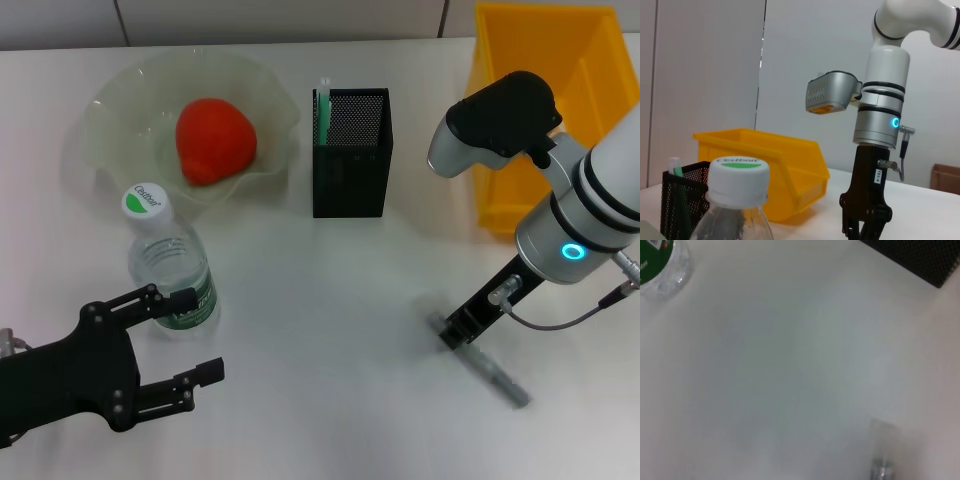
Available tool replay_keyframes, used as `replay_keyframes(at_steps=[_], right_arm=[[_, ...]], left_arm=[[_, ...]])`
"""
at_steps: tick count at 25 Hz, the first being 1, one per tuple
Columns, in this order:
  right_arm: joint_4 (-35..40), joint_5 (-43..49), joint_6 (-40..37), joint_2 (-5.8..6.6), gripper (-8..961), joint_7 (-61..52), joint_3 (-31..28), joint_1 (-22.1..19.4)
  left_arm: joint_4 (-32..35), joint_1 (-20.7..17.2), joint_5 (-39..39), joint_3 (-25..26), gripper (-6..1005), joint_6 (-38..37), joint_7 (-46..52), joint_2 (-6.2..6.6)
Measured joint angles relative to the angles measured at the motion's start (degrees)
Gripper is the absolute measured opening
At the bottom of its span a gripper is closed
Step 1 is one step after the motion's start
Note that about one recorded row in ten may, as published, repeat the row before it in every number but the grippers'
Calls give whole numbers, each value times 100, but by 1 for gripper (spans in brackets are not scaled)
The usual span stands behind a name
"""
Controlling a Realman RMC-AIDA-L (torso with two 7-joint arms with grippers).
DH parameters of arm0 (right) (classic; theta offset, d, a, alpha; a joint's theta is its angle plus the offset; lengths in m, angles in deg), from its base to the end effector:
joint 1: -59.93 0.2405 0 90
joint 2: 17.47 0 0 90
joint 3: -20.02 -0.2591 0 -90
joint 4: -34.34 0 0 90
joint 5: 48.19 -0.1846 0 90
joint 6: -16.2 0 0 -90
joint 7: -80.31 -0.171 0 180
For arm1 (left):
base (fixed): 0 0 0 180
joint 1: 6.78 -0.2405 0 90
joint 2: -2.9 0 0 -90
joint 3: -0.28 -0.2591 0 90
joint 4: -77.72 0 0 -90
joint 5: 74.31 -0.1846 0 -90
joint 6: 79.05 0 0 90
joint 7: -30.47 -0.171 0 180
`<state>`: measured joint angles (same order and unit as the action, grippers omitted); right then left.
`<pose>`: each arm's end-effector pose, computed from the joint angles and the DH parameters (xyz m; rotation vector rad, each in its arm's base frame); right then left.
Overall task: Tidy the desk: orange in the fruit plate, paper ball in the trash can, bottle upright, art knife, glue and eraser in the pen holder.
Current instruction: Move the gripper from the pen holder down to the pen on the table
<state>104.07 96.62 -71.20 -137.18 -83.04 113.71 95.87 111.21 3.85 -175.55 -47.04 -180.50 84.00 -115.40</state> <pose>0.2047 0.3034 -0.0786 -2.5783 1.1949 -0.6640 -0.2818 0.2081 -0.0235 -2.6665 -0.3802 -0.9138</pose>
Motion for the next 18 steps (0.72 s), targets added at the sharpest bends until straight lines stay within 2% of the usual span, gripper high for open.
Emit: replay_keyframes(at_steps=[6,8,11,13,14,18], right_arm=[[-126,3,39,14,201,51,-12,58],[55,-3,37,16,123,85,-41,-5],[614,-57,15,22,120,142,-250,-228],[1104,-409,-14,30,118,398,-842,-459],[1104,-409,-14,30,110,398,-842,-459],[1596,-1973,182,31,82,1557,-1870,-957]], left_arm=[[0,1,0,4,783,4,0,0],[0,1,0,4,783,2,0,0],[0,1,0,3,783,-7,0,0],[0,0,-1,3,783,-10,0,0],[0,0,0,4,783,-11,0,0],[0,0,0,3,783,-14,0,0]])
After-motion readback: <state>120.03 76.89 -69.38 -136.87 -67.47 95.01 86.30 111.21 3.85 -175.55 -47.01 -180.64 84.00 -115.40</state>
